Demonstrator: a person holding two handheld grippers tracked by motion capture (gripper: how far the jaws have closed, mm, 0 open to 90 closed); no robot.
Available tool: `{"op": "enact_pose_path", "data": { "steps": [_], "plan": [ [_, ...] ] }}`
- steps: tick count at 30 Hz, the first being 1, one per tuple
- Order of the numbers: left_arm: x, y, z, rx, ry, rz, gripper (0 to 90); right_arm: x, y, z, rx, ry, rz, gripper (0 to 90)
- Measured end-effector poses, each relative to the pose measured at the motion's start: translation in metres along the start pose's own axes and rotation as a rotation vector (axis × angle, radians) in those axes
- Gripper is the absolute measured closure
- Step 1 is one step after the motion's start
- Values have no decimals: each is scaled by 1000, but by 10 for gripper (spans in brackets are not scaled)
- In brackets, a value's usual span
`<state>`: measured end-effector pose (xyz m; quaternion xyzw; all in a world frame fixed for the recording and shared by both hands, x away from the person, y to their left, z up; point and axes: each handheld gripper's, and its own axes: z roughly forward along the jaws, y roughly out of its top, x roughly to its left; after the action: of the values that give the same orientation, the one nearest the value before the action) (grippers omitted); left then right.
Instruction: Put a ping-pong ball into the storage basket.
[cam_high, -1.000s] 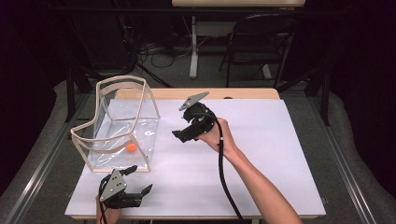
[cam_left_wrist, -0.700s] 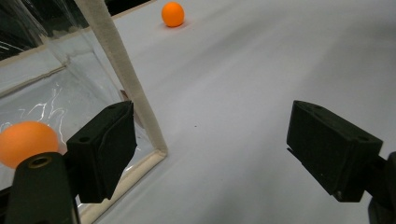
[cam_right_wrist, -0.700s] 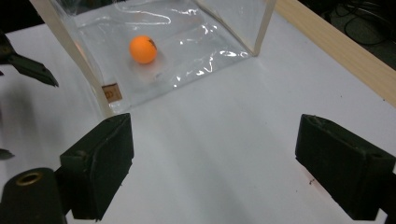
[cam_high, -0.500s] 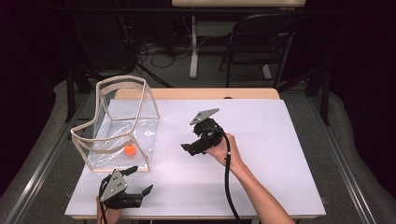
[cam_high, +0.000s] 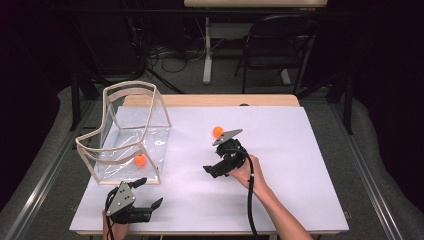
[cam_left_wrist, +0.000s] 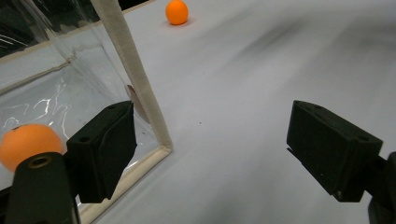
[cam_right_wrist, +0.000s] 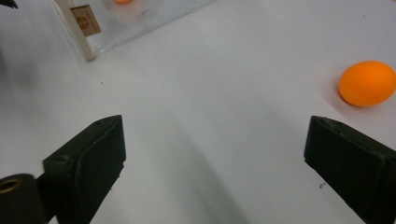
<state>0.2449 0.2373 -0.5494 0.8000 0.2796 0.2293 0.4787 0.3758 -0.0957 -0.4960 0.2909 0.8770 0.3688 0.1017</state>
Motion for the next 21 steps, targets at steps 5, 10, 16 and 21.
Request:
{"op": "enact_pose_path", "data": {
  "steps": [5,10,16,21],
  "plan": [
    [0,0,-1,0,0,4,161,0,-10,-1,5,-10,4,0],
    [0,0,1,7,2,1,161,-1,-22,-1,9,-20,7,0],
    [-1,0,0,5,1,8,161,-3,-33,0,23,-25,15,0],
    [-2,0,1,8,-4,9,161,-5,-38,0,28,-40,15,0]
  ]
}}
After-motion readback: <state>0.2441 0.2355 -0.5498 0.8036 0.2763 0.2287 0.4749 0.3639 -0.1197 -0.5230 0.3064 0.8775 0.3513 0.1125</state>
